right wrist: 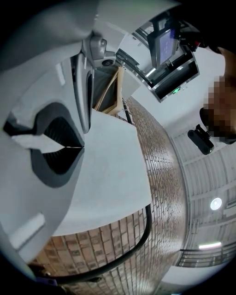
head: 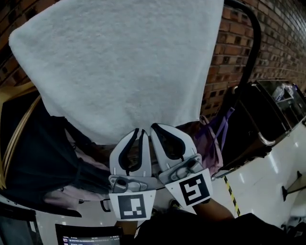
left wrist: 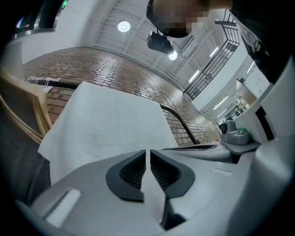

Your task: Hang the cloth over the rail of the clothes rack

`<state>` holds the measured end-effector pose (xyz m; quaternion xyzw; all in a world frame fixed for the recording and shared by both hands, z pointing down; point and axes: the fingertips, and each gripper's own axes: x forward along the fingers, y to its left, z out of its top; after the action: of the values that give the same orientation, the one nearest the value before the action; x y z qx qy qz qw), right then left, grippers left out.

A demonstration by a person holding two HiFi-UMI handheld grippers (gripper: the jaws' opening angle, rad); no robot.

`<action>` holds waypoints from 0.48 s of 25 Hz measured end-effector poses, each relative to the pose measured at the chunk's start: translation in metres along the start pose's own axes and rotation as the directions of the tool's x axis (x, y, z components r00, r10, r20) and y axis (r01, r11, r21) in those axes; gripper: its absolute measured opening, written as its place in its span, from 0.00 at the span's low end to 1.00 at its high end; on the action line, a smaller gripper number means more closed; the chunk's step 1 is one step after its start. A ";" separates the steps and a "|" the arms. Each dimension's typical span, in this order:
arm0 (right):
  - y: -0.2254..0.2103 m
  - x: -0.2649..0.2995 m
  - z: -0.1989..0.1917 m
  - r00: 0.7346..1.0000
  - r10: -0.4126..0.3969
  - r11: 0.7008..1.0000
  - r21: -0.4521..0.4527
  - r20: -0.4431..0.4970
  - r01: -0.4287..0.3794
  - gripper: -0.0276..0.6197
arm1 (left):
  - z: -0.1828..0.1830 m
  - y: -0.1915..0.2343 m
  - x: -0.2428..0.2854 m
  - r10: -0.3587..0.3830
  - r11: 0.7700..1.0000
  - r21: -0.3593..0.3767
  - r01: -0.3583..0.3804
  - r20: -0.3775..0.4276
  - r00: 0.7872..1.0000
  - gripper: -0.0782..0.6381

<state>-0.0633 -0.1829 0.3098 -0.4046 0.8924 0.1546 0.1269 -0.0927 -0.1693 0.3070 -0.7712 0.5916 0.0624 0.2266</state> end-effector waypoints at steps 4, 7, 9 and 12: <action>0.001 -0.002 -0.005 1.000 0.004 1.000 -0.009 -0.009 -0.004 0.05 | -0.006 -0.004 0.000 0.000 1.000 0.007 0.000 -0.025 1.000 0.12; 0.000 -0.002 -0.008 1.000 0.004 1.000 0.004 -0.012 -0.004 0.05 | -0.008 -0.004 -0.001 0.013 1.000 0.022 -0.012 -0.034 0.999 0.12; 0.000 -0.002 -0.009 1.000 0.008 1.000 0.003 -0.012 -0.008 0.05 | -0.011 -0.005 -0.001 0.014 0.999 0.037 -0.013 -0.045 0.999 0.12; -0.001 -0.003 -0.012 1.000 0.005 1.000 0.006 -0.017 -0.005 0.05 | -0.013 -0.007 0.000 0.010 0.999 0.033 -0.009 -0.043 0.999 0.12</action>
<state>-0.0618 -0.1867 0.3220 -0.4032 0.8949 0.1488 0.1201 -0.0883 -0.1734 0.3202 -0.7658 0.6009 0.0369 0.2261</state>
